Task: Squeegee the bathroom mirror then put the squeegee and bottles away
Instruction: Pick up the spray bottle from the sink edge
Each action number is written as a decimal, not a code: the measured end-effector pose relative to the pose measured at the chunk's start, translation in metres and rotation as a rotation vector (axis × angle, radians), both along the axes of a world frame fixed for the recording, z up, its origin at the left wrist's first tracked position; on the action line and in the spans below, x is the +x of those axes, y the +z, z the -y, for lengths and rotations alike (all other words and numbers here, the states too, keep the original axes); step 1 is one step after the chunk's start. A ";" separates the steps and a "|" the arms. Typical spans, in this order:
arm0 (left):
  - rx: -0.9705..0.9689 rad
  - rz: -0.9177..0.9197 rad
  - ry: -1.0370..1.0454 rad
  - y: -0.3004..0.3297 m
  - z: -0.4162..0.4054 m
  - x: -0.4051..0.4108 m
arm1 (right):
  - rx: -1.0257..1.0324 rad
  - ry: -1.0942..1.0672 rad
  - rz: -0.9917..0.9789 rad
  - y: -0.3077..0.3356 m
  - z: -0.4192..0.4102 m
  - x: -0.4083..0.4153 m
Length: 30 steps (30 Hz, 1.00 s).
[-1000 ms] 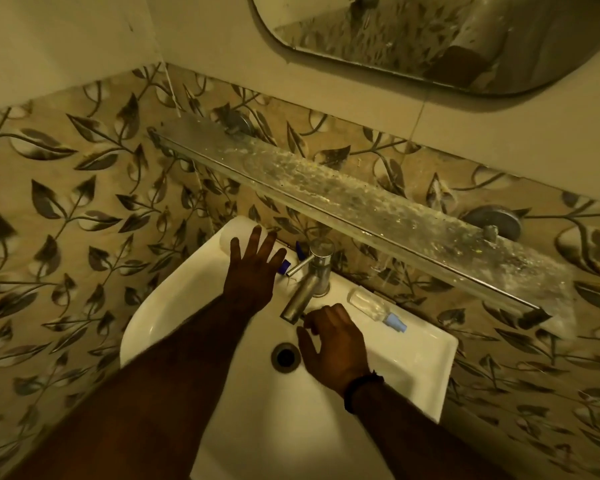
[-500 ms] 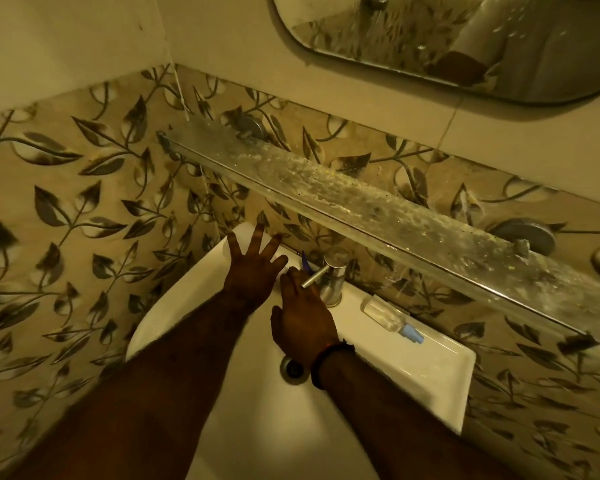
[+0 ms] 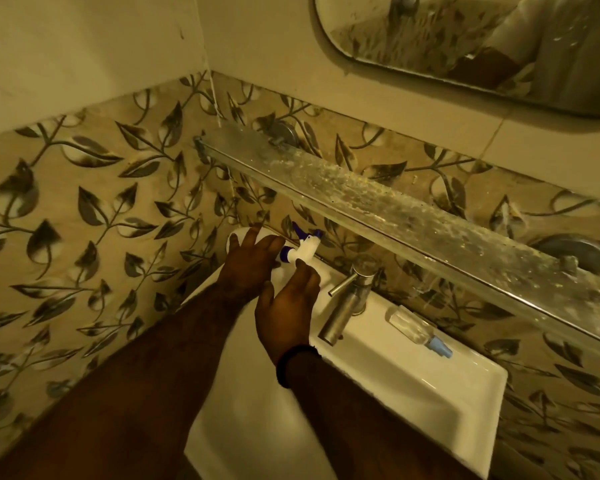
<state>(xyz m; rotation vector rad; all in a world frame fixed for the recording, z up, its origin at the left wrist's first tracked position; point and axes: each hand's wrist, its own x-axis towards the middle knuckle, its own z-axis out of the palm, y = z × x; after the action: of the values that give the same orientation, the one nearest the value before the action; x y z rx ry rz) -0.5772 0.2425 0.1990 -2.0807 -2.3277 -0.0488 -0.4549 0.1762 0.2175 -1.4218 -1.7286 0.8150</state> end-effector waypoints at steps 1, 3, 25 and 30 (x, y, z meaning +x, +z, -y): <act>0.034 0.048 0.023 0.001 0.000 -0.002 | -0.006 -0.040 -0.031 0.001 -0.004 -0.003; 0.108 0.167 0.087 0.003 0.000 -0.005 | -0.092 -0.095 -0.103 0.003 -0.013 -0.006; 0.227 0.921 0.196 0.007 -0.008 0.016 | -0.309 0.004 0.021 -0.017 -0.065 -0.013; 0.243 0.943 0.233 0.005 -0.003 0.020 | -0.316 0.032 0.024 -0.021 -0.063 -0.010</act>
<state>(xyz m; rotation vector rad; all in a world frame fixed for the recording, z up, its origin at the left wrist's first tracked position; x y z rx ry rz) -0.5572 0.2459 0.2040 -1.8563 -2.7508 -1.5084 -0.4647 0.2393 0.1965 -1.6175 -1.6984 1.1318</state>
